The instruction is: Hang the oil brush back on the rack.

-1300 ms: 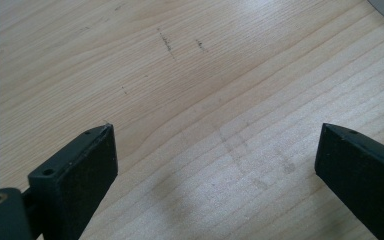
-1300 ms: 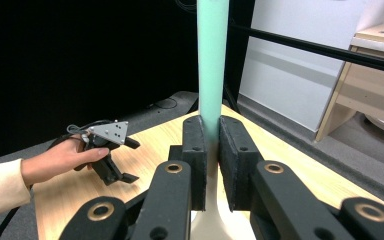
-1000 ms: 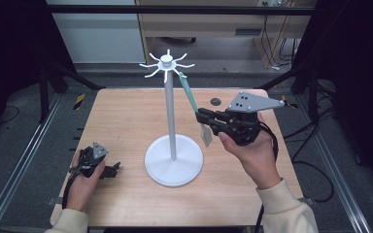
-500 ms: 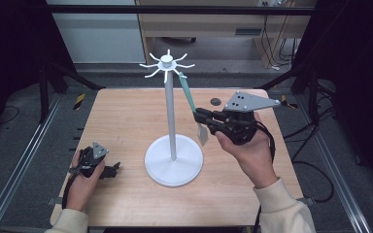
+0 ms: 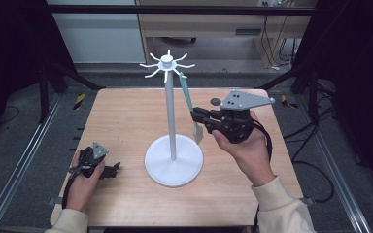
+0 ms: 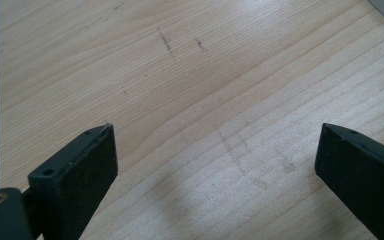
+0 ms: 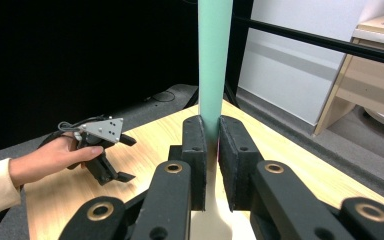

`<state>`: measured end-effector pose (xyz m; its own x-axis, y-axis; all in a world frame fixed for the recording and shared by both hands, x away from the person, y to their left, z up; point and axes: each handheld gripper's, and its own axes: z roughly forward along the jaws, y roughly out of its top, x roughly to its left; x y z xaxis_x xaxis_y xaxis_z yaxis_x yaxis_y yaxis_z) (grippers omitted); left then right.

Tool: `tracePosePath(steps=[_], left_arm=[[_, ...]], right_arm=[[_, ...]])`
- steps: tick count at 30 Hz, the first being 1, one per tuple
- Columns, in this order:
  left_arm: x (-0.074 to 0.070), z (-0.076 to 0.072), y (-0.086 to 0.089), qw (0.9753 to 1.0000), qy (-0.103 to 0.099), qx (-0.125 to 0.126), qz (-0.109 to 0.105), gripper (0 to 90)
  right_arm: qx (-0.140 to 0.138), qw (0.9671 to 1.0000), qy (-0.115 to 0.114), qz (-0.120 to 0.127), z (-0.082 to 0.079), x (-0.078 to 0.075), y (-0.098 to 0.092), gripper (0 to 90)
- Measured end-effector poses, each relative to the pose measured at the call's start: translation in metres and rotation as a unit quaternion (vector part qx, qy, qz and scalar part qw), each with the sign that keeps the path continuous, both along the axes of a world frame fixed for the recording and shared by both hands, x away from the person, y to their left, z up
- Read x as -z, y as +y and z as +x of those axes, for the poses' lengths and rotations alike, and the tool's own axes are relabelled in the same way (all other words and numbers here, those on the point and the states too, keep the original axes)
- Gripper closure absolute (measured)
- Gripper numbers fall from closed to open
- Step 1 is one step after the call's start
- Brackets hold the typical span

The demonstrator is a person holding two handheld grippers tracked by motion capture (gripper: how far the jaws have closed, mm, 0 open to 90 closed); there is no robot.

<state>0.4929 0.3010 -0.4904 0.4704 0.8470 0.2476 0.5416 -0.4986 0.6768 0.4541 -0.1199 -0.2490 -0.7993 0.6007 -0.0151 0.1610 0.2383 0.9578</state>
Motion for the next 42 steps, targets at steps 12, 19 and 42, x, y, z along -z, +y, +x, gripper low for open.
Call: tracePosePath(steps=[12, 19, 42], left_arm=[[0.0, 0.0, 0.0, 1.0, 0.0, 0.0, -0.001, 3.0], [0.0, 0.0, 0.0, 1.0, 0.001, 0.001, -0.001, 3.0], [0.0, 0.0, 0.0, 1.0, 0.003, 0.001, 0.001, 3.0]], right_arm=[[0.0, 1.0, -0.001, -0.003, 0.005, 0.002, 0.005, 81.9], [-0.003, 1.0, -0.003, -0.001, 0.004, 0.002, 0.003, 77.4], [0.084, 0.9963, -0.005, -0.021, -0.001, 0.011, -0.04, 58.1]])
